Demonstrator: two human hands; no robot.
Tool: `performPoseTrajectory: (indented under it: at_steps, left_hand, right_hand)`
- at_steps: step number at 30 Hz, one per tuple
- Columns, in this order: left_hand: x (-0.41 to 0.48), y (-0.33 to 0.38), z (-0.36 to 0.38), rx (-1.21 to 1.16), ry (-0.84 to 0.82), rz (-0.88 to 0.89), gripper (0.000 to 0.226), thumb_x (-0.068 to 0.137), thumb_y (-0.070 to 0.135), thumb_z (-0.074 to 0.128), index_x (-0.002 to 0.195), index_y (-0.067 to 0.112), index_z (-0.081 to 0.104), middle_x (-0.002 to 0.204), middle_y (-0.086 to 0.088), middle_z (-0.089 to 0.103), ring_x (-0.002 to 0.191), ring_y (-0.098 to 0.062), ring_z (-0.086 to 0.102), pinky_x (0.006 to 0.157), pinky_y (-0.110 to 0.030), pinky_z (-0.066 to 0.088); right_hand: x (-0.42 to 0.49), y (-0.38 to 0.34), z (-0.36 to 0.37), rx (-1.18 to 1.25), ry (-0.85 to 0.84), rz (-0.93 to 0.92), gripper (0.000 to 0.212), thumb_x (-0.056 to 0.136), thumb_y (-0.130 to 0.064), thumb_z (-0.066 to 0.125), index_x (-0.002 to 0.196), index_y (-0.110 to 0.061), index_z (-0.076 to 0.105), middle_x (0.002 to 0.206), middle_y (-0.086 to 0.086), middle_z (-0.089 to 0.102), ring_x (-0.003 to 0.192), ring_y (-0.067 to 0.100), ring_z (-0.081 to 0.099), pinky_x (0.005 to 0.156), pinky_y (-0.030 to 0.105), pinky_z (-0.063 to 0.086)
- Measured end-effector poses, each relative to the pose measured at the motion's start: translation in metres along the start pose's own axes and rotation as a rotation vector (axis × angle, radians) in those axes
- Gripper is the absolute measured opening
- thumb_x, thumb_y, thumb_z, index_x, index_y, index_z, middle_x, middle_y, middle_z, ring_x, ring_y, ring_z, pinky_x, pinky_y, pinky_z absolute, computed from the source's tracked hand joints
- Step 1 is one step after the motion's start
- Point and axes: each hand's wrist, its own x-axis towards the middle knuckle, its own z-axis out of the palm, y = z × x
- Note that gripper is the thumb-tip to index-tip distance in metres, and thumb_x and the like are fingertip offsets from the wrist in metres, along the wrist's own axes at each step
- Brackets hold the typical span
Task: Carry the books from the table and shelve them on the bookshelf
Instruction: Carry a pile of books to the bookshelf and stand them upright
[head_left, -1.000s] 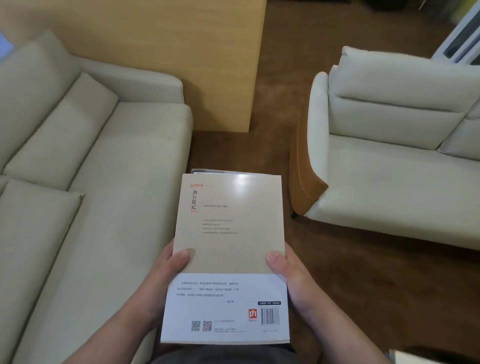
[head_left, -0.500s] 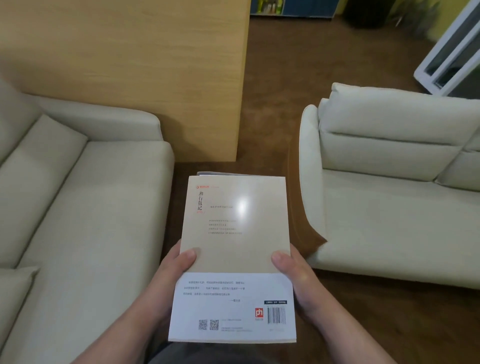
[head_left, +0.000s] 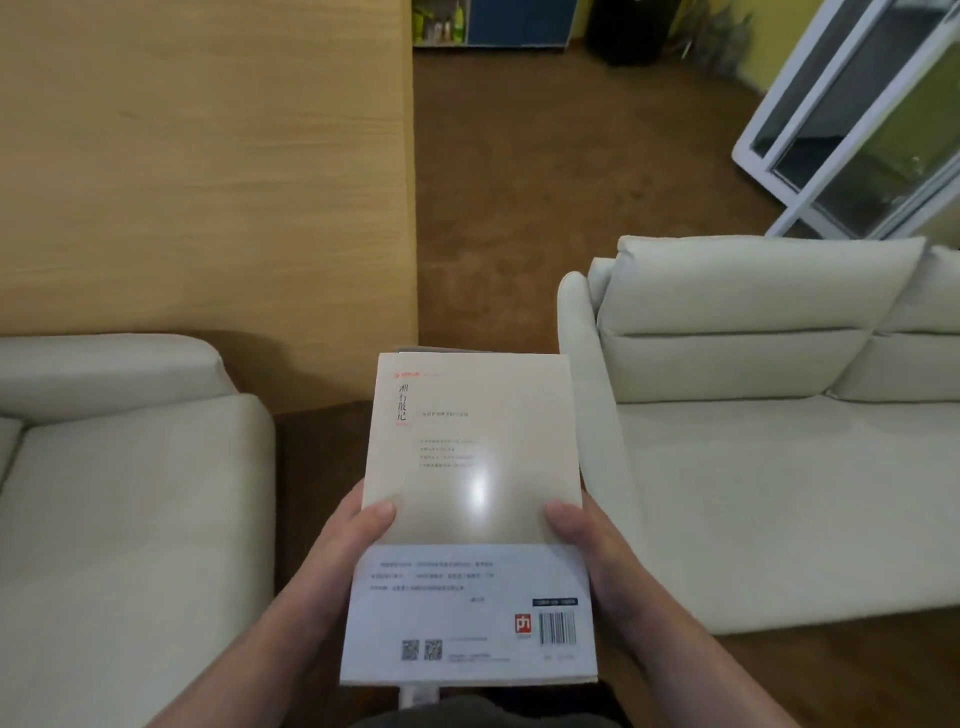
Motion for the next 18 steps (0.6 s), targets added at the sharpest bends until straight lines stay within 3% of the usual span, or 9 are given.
performPoseTrajectory:
  at_steps: [1,3,7,11,14,16,18]
  left_hand:
    - [0.016,0.008,-0.001,-0.004,-0.019,0.006,0.08,0.055,0.048,0.081,0.124,0.017,0.058,0.107,-0.011,0.077,0.094,-0.031,0.075,0.08,-0.046,0.061]
    - [0.058,0.021,-0.002,-0.006,-0.058,0.001,0.097,0.044,0.049,0.093,0.124,0.009,0.057,0.103,-0.014,0.077,0.088,-0.03,0.076,0.071,-0.039,0.063]
    - [0.138,0.039,0.001,-0.083,-0.097,-0.052,0.114,0.03,0.049,0.1,0.122,0.001,0.054,0.098,-0.017,0.078,0.081,-0.032,0.077,0.063,-0.036,0.063]
    - [0.208,0.059,0.014,-0.162,-0.126,-0.09,0.109,0.044,0.043,0.097,0.135,0.004,0.052,0.122,-0.029,0.067,0.099,-0.046,0.071,0.074,-0.05,0.061]
    - [0.271,0.075,0.02,-0.167,-0.05,-0.126,0.119,0.032,0.04,0.101,0.133,0.001,0.051,0.112,-0.027,0.072,0.09,-0.042,0.074,0.066,-0.046,0.062]
    - [0.304,0.09,0.031,-0.146,-0.028,-0.118,0.106,0.045,0.035,0.095,0.136,0.006,0.051,0.114,-0.023,0.073,0.093,-0.04,0.075,0.066,-0.044,0.062]
    - [0.328,0.105,0.044,-0.165,0.015,-0.11,0.075,0.064,0.029,0.076,0.134,0.013,0.054,0.111,-0.018,0.075,0.091,-0.036,0.076,0.064,-0.042,0.062]
  right_hand:
    - [0.012,-0.007,-0.003,0.012,0.017,0.0,0.091,0.068,-0.049,0.086,0.143,-0.01,0.05,0.133,0.028,0.064,0.119,0.053,0.061,0.105,0.074,0.04]
    - [0.037,-0.019,-0.012,0.013,0.031,0.006,0.086,0.073,-0.045,0.084,0.142,-0.007,0.051,0.132,0.031,0.063,0.119,0.054,0.061,0.105,0.077,0.037]
    - [0.094,-0.047,-0.035,0.014,0.045,0.022,0.093,0.069,-0.05,0.087,0.143,-0.008,0.05,0.135,0.028,0.063,0.122,0.052,0.06,0.107,0.075,0.038]
    - [0.156,-0.086,-0.066,-0.019,0.048,-0.004,0.089,0.073,-0.048,0.082,0.146,-0.01,0.047,0.136,0.022,0.064,0.123,0.046,0.063,0.106,0.067,0.044]
    - [0.205,-0.118,-0.091,-0.055,0.027,-0.016,0.088,0.072,-0.049,0.081,0.145,-0.01,0.049,0.135,0.019,0.066,0.122,0.041,0.065,0.107,0.065,0.045]
    - [0.233,-0.141,-0.106,-0.047,0.043,-0.015,0.092,0.069,-0.052,0.084,0.143,-0.009,0.05,0.135,0.018,0.066,0.123,0.04,0.064,0.108,0.065,0.044]
    - [0.262,-0.163,-0.121,-0.031,0.035,-0.016,0.097,0.065,-0.053,0.087,0.143,-0.008,0.051,0.135,0.019,0.066,0.124,0.041,0.063,0.109,0.066,0.043]
